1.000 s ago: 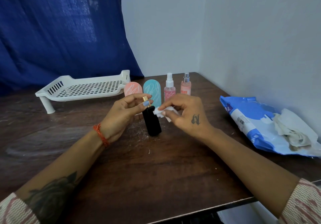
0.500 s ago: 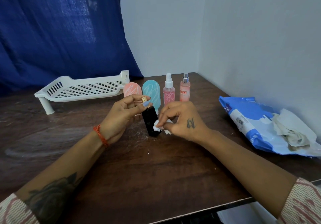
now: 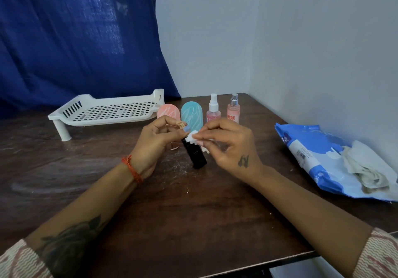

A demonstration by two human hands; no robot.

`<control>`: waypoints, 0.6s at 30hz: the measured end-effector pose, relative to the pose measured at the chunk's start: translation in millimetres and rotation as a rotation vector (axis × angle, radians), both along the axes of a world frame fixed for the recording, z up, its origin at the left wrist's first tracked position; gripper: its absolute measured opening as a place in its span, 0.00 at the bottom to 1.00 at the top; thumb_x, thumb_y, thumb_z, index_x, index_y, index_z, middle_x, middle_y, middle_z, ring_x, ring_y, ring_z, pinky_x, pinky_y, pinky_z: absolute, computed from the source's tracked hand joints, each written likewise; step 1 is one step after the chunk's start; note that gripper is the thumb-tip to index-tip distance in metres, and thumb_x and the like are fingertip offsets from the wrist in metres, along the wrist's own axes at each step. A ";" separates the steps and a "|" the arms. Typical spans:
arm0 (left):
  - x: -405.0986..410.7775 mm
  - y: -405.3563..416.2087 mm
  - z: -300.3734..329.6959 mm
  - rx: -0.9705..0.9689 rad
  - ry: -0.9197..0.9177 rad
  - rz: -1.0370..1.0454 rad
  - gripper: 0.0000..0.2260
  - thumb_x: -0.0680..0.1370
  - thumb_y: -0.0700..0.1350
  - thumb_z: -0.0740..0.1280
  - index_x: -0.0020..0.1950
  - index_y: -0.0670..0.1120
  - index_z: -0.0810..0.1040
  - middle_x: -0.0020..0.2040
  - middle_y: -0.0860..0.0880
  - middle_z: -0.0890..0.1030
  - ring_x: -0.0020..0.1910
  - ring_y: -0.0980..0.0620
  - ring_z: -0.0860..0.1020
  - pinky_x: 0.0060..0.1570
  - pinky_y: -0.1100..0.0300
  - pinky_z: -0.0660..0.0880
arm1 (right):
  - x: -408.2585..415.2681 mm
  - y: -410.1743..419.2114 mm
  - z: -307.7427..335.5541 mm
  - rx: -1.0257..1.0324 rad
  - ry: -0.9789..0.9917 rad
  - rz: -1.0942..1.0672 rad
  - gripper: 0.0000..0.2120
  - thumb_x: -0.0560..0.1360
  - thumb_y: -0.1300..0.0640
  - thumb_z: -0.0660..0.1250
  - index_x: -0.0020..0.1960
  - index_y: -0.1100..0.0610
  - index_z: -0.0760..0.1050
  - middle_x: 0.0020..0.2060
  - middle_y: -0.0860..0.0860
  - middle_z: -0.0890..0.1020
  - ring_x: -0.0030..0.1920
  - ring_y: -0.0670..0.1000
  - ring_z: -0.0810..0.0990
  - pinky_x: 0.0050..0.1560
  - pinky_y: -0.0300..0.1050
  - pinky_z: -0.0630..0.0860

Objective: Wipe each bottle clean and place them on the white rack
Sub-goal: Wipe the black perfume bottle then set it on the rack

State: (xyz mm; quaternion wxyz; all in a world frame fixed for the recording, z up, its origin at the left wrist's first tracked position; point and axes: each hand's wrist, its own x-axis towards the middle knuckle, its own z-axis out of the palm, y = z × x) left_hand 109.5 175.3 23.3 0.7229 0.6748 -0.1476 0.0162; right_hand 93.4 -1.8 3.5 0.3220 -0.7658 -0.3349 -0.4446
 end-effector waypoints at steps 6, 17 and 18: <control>-0.5 -2.6 0.9 0.035 -0.014 0.021 0.04 0.68 0.40 0.72 0.39 0.46 0.78 0.38 0.47 0.80 0.37 0.54 0.78 0.36 0.64 0.75 | 1.4 2.9 -1.6 -0.151 -0.006 -0.009 0.08 0.71 0.63 0.68 0.48 0.61 0.82 0.44 0.55 0.82 0.49 0.46 0.76 0.52 0.34 0.72; -1.6 -1.3 0.5 0.028 -0.013 0.042 0.05 0.68 0.40 0.72 0.37 0.47 0.76 0.32 0.52 0.80 0.33 0.57 0.77 0.40 0.59 0.74 | -8.8 -2.9 1.6 -0.459 0.222 0.063 0.09 0.63 0.68 0.69 0.37 0.56 0.84 0.36 0.49 0.81 0.38 0.45 0.78 0.41 0.30 0.72; -1.2 -1.3 0.4 0.029 -0.020 0.047 0.06 0.69 0.39 0.72 0.37 0.47 0.76 0.32 0.52 0.80 0.33 0.58 0.77 0.40 0.60 0.75 | -8.8 -3.9 2.0 -0.472 0.250 0.056 0.10 0.62 0.68 0.70 0.36 0.56 0.84 0.36 0.49 0.82 0.38 0.44 0.78 0.41 0.27 0.70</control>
